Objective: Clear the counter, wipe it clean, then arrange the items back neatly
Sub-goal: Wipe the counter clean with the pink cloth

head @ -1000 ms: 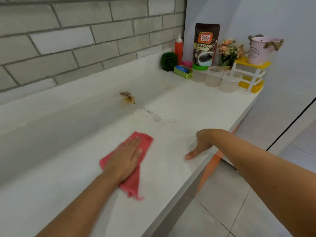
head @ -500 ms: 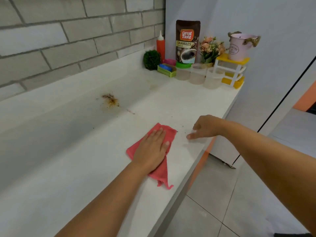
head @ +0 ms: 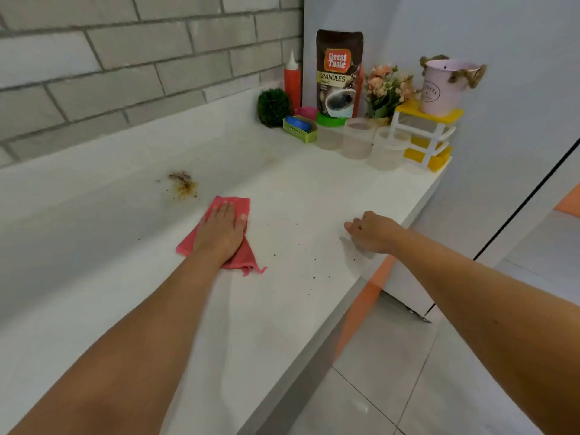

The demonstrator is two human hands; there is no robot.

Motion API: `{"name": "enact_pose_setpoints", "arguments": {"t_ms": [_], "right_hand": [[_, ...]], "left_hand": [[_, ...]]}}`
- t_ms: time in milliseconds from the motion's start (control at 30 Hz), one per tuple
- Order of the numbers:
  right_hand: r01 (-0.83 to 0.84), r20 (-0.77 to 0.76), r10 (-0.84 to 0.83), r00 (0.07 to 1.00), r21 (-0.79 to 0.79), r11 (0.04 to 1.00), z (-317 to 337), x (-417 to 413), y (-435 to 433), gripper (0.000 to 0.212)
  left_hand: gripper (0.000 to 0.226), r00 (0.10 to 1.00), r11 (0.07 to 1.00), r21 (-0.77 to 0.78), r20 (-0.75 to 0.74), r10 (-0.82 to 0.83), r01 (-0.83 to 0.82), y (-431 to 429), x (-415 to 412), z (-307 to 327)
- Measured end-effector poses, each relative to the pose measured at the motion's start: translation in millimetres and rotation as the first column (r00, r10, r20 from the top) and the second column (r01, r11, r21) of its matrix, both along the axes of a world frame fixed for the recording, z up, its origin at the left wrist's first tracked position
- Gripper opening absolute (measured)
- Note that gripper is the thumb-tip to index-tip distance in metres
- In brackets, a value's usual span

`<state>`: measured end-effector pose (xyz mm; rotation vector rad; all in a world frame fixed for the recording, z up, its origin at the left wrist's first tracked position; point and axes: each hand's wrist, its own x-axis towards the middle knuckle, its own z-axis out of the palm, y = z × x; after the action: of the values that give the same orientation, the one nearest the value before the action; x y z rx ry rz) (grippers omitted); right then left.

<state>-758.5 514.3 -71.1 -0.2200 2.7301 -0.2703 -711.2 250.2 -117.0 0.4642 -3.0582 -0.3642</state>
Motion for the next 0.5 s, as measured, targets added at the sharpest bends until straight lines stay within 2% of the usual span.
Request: {"name": "enact_pose_setpoints", "arguments": {"t_ms": [67, 167, 267, 333, 400, 467, 500], "right_hand": [[-0.015, 0.014, 0.015, 1.000, 0.001, 1.000, 10, -2, 5, 0.043], [-0.089, 0.086, 0.086, 0.993, 0.039, 0.995, 28, -9, 13, 0.056], [-0.142, 0.015, 0.142, 0.990, 0.018, 0.990, 32, -34, 24, 0.060], [-0.136, -0.015, 0.137, 0.990, 0.023, 0.990, 27, -41, 32, 0.053], [-0.118, 0.009, 0.118, 0.993, -0.011, 0.993, 14, -44, 36, 0.044], [-0.136, 0.033, 0.136, 0.990, -0.004, 0.991, 2, -46, 38, 0.047], [-0.154, 0.046, 0.153, 0.987, 0.019, 0.988, -2, -49, 39, 0.049]], "left_hand": [[0.053, 0.993, 0.992, 0.050, -0.011, -0.120, 0.120, 44, 4, 0], [0.052, 0.936, 0.933, 0.084, -0.045, -0.348, 0.350, 119, 42, 0], [0.051, 0.895, 0.891, 0.089, -0.056, -0.443, 0.446, 136, 85, -1], [0.051, 0.936, 0.930, 0.118, -0.096, -0.339, 0.349, 111, 97, 1], [0.053, 0.989, 0.986, 0.122, -0.114, -0.099, 0.113, 76, 94, 3], [0.053, 0.991, 0.988, 0.115, -0.080, 0.108, -0.098, 47, 79, 6], [0.053, 0.986, 0.984, 0.096, -0.059, 0.154, -0.148, 41, 69, 5]]}}
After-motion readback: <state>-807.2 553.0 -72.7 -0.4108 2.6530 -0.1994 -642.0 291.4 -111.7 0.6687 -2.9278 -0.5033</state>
